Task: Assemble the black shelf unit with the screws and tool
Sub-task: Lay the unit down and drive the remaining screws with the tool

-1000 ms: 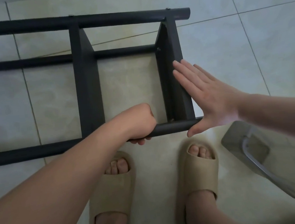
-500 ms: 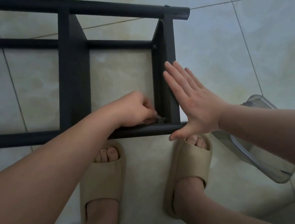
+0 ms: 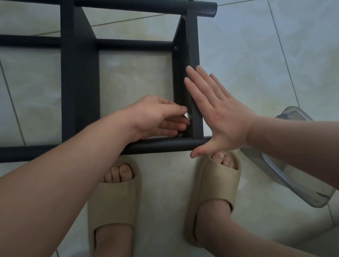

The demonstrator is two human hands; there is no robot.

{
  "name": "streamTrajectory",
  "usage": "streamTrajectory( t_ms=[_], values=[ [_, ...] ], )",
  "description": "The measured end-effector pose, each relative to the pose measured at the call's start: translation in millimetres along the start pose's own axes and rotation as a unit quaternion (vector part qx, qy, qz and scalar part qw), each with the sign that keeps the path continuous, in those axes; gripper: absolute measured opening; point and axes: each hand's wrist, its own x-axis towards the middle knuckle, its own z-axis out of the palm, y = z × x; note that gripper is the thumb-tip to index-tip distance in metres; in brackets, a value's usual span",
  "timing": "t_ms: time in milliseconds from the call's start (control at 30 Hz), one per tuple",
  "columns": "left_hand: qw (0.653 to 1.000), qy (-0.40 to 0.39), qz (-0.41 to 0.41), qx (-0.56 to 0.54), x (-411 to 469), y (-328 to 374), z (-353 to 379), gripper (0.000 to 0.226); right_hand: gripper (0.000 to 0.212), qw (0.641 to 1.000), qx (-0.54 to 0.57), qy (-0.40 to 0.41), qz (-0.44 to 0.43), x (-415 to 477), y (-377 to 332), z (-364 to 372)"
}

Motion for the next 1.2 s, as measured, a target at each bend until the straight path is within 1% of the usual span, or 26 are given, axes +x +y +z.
streamTrajectory(
  t_ms=[100,233,367,533,700,867,1067,1200],
  values=[
    [0.999,-0.011,-0.011,-0.03,2,0,-2,0.016,0.139,1.0,-0.003,-0.003,-0.001,0,0,0],
    [1.0,-0.003,-0.02,-0.021,4,0,2,0.013,0.14,1.0,-0.003,-0.002,0.0,0,0,0],
    [1.0,0.023,0.01,-0.002,5,-1,8,0.01,0.14,1.0,-0.004,-0.002,0.0,0,1,0],
    [0.999,0.021,0.042,0.023,3,-2,9,0.01,0.139,1.0,-0.007,-0.001,-0.002,1,0,-1],
    [0.995,0.048,0.081,0.042,0,-1,10,0.008,0.139,1.0,-0.007,0.002,-0.004,1,0,0],
    [0.995,0.048,0.082,0.035,-1,0,9,0.008,0.139,1.0,-0.006,0.002,-0.004,0,1,0],
    [0.992,0.051,0.084,0.076,-2,-1,11,0.01,0.139,1.0,-0.005,0.002,-0.007,1,1,1],
    [0.993,0.058,0.085,0.058,-3,0,10,0.01,0.138,1.0,-0.002,0.002,-0.006,0,1,1]
  ],
)
